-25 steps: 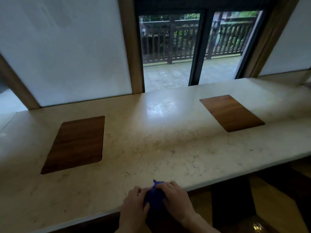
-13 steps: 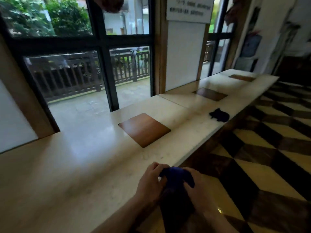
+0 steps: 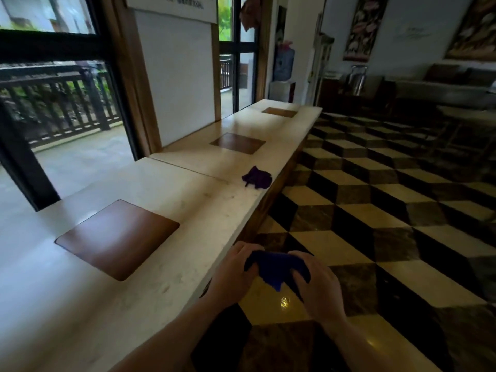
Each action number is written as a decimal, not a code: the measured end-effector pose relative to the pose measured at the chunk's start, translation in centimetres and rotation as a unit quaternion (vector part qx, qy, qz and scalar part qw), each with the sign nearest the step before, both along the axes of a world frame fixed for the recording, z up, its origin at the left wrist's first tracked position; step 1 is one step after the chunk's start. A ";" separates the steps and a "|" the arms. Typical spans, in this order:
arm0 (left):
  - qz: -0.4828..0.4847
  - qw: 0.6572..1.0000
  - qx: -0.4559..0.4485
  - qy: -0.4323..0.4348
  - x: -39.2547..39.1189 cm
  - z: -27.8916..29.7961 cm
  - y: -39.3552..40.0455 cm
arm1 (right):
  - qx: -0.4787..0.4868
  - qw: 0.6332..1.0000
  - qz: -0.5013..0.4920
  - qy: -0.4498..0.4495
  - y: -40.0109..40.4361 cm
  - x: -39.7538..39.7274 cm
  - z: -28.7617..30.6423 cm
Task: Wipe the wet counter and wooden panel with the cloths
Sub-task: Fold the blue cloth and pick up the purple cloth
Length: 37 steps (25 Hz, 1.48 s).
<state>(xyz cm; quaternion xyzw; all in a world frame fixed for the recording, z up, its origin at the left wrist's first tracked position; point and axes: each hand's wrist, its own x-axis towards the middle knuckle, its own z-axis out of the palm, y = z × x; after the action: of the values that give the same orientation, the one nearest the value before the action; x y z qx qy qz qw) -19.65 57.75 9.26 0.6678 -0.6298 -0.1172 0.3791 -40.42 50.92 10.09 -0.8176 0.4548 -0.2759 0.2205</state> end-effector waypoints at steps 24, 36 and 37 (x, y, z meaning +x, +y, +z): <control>-0.056 0.998 0.004 -0.006 12.5 1.0 -39.3 | -0.012 0.998 -0.066 -0.015 -37.6 11.3 0.5; 0.032 0.999 0.024 0.008 16.5 0.4 -56.7 | 0.018 0.999 0.032 0.014 -59.6 16.6 0.9; 0.043 0.999 0.024 0.007 17.6 0.0 -57.9 | 0.015 0.999 0.041 0.015 -61.0 17.9 0.7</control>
<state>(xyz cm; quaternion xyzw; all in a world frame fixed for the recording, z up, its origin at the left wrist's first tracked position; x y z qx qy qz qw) -2.09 -0.11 9.22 0.7026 -0.5945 -0.1204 0.3719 -22.48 -10.10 10.80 -0.8361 0.4285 -0.2472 0.2371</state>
